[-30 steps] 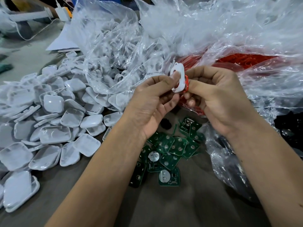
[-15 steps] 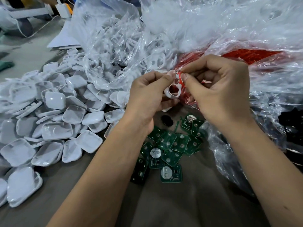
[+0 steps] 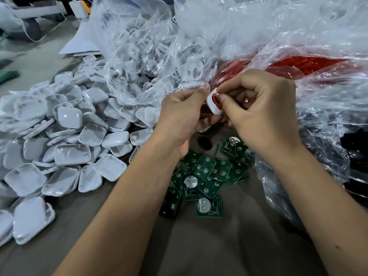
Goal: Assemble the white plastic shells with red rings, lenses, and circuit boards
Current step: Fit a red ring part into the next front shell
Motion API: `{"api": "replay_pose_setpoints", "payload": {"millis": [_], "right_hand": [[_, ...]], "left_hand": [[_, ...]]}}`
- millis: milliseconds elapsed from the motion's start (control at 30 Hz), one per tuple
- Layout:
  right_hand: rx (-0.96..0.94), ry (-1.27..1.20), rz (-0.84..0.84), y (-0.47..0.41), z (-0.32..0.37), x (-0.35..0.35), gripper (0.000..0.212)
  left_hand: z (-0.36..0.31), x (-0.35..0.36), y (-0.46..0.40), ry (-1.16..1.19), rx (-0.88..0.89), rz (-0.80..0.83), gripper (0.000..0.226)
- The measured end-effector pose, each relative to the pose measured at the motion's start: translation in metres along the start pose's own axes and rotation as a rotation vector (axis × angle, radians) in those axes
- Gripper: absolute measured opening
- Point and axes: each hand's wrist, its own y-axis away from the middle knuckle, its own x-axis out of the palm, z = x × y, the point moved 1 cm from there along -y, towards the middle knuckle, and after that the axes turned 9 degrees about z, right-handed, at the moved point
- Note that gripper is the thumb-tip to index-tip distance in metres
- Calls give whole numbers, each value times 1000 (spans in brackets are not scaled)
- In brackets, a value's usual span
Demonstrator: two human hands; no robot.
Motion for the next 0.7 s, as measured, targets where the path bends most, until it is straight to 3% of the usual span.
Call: {"api": "replay_pose_setpoints", "payload": {"millis": [700], "right_hand": [[99,-13,61,-2,-2,9,9]], "left_hand": [[14,-2,-6,-109,72,-90,40]]}}
